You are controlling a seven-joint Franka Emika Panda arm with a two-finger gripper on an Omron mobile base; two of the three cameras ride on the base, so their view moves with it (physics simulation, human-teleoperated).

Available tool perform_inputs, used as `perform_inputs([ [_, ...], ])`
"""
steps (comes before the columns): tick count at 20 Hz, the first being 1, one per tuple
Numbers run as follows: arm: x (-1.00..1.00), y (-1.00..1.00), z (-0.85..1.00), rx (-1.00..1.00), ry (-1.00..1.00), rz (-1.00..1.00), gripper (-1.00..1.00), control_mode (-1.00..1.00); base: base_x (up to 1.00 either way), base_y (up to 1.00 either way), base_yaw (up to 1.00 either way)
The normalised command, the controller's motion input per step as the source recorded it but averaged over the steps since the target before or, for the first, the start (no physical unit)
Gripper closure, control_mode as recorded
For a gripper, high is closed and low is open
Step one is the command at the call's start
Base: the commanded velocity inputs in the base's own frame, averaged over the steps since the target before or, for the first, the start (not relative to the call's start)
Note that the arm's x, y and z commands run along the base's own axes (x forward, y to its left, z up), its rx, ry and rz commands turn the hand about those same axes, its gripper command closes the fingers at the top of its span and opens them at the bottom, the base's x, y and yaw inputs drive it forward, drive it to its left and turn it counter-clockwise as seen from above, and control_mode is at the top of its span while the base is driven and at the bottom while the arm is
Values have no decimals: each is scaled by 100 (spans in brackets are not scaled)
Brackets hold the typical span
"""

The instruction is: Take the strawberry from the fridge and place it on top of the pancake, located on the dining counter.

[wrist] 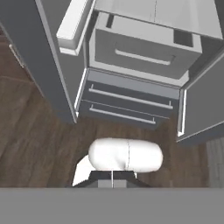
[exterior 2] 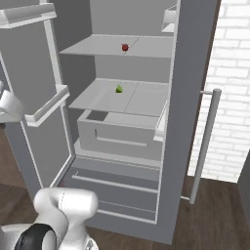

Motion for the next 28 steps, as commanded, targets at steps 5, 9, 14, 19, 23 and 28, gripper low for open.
perform_inputs([
  [5,0,-82,-33,-3,-19,17,-100,-100,0,0,0],
  [9,0,-55,-31,10,-46,24,-100,-100,0,0,0],
  [14,-5,-4,12,9,-24,5,-100,-100,0,0,0],
  [19,15,4,7,0,-4,-13,-100,-100,0,0,0],
  [23,9,1,18,0,-1,-26,-100,-100,0,0,0],
  [28,0,-1,7,7,0,-16,-100,-100,0,0,0],
])
